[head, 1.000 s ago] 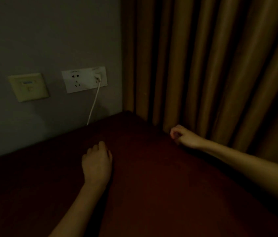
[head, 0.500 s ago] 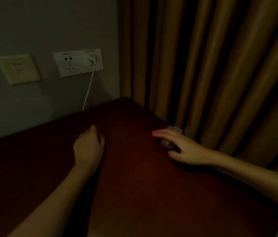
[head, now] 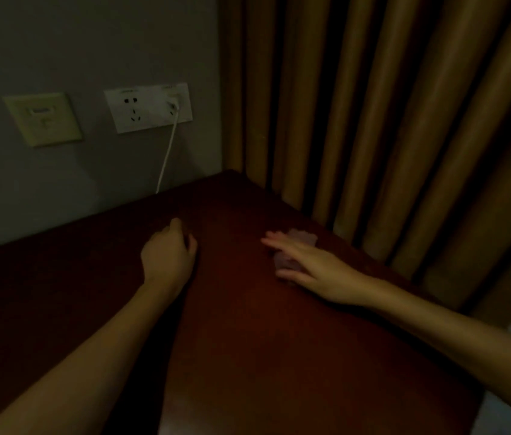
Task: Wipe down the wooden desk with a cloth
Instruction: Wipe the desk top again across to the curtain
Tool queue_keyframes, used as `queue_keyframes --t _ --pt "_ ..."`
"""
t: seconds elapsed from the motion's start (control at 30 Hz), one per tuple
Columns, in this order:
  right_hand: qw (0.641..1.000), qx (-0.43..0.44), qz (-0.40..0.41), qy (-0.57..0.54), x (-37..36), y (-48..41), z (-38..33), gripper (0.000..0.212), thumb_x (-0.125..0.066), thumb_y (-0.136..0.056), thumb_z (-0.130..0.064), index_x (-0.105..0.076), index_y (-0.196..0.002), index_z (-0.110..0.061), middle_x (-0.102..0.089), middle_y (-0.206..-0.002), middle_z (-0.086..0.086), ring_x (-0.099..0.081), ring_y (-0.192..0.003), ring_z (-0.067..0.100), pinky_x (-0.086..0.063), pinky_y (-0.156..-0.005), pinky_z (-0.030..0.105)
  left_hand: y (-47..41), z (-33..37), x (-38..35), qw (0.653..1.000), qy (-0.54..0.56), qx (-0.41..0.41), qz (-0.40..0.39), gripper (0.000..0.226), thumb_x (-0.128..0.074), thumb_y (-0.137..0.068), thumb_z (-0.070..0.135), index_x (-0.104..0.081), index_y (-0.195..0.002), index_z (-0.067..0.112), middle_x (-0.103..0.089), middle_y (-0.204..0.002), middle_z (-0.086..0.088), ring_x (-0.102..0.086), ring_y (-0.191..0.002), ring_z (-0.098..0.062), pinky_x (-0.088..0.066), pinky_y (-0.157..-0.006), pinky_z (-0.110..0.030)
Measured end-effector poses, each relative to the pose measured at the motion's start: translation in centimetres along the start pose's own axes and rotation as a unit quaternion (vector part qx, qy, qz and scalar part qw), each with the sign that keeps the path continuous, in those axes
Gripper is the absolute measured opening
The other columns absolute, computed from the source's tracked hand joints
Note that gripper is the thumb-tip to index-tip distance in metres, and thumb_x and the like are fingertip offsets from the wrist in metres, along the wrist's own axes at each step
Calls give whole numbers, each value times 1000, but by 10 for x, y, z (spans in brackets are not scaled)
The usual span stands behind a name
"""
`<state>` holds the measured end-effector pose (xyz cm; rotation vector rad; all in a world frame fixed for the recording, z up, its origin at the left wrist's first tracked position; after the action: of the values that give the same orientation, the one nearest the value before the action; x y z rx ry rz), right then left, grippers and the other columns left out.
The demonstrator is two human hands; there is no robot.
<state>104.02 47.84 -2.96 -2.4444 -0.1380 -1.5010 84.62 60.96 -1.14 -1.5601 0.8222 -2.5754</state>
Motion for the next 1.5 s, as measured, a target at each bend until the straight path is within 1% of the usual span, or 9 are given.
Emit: queue_keyframes --t 0.1,0.23,0.4,0.57,0.8,0.97,1.1,1.33,1.5 --pt "996 -90 20 20 27 39 53 60 -40 -88 -55 -24 -144 -40 -7 -155 -10 7 -143 8 0 -118 30 25 22 7 999 -19 -28 -35 16 -51 -95 26 -46 -86 14 -55 -83 -5 -53 -72 -20 -39 -58 -31" --pt "991 -129 37 6 35 -5 82 46 -39 -98 -39 -35 -140 -21 -54 -125 1 -11 -146 20 -19 -117 37 95 90 6 987 -12 -132 -89 12 -45 -97 32 -49 -101 21 -53 -95 4 -53 -83 -13 -46 -71 -27" --pt "989 -128 43 51 17 -19 28 48 -40 -100 -31 -31 -145 -17 -24 -154 12 -13 -145 24 -9 -115 31 111 93 14 993 41 -98 -54 9 -52 -95 30 -48 -90 23 -53 -84 7 -51 -74 -8 -43 -64 -22" --pt "998 -7 38 41 5 89 -30 53 -45 -97 -33 -22 -144 -36 -4 -154 -11 0 -143 3 -1 -113 13 112 97 15 994 32 -98 -42 10 -53 -95 29 -51 -91 20 -55 -82 6 -52 -72 -9 -44 -62 -22" --pt "977 -191 58 69 47 70 70 48 -36 -101 -32 -25 -147 -23 -16 -157 9 -9 -146 22 -8 -116 31 108 100 19 993 41 -98 -57 8 -52 -95 27 -47 -90 23 -49 -76 10 -46 -63 -3 -31 -52 -16" --pt "988 -135 51 50 12 20 4 49 -39 -101 -27 -27 -148 -18 -18 -157 13 -11 -146 22 -7 -115 26 108 94 18 992 53 -96 -63 10 -54 -94 26 -49 -88 21 -50 -75 8 -47 -64 -6 -29 -52 -20" --pt "999 0 29 30 -11 88 -57 52 -43 -100 -29 -22 -147 -30 -12 -156 -5 -5 -144 6 -2 -114 16 110 93 18 992 51 -97 -59 12 -55 -94 26 -49 -87 19 -49 -75 6 -46 -65 -9 -29 -53 -23" --pt "977 -192 70 55 56 103 55 47 -38 -101 -26 -28 -146 -16 -39 -146 10 -24 -142 21 -15 -110 26 109 94 13 991 60 -95 -72 11 -51 -96 30 -47 -88 24 -47 -71 11 -45 -61 -2 -27 -51 -17" --pt "979 -186 69 57 37 26 48 47 -40 -101 -27 -32 -145 -12 -49 -136 10 -35 -135 28 -22 -107 31 106 94 12 990 65 -101 -77 18 -50 -96 36 -49 -85 22 -48 -71 9 -46 -62 -5 -35 -53 -22"
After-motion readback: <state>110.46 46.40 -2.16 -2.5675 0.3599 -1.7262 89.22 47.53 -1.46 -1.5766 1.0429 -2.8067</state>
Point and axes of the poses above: each hand's wrist, its own y-axis away from the middle knuckle, its own x-axis out of the back of the hand, z = x × y, the point moved 9 cm from there along -y, towards the middle knuckle
